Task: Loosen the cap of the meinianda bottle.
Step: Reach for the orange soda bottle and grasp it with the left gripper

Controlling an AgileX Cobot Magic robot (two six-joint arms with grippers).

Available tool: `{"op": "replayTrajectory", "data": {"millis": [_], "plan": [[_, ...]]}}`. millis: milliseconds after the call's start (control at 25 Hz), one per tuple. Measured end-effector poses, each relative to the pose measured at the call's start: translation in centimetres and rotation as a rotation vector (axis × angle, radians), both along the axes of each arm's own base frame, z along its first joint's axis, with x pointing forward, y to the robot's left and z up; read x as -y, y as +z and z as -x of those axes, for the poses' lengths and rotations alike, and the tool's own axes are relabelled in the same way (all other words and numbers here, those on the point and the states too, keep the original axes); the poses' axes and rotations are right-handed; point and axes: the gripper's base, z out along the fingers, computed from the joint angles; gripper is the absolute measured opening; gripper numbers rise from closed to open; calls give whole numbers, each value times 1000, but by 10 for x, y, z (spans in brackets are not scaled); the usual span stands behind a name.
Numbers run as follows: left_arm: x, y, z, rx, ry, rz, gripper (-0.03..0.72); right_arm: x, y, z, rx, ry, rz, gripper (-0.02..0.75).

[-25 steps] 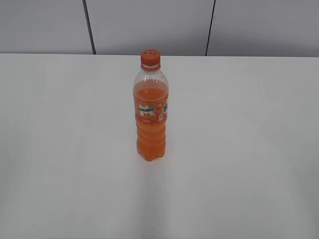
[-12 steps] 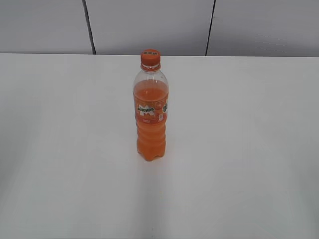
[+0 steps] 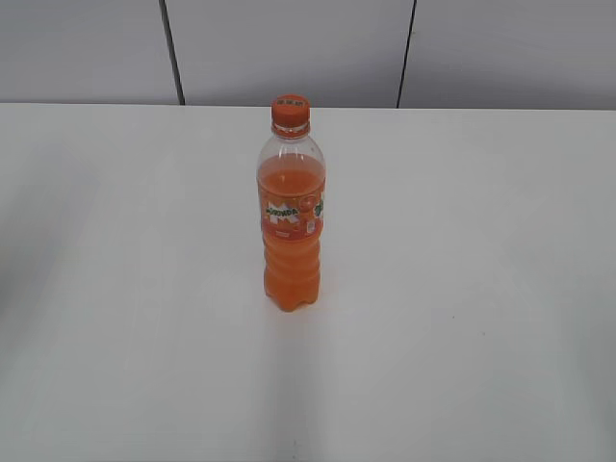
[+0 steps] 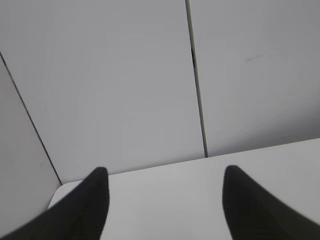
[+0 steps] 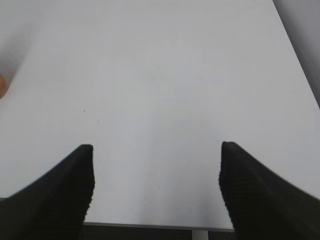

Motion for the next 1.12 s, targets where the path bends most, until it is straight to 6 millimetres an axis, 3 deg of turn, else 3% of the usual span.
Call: {"op": "replayTrajectory", "data": {"millis": [640, 1120], "plan": [[1, -19, -45, -3, 0, 0, 418, 0, 0, 0, 0, 0, -1, 584], [3, -76, -93, -202, -19, -40, 340, 0, 0, 0, 0, 0, -1, 584]]}}
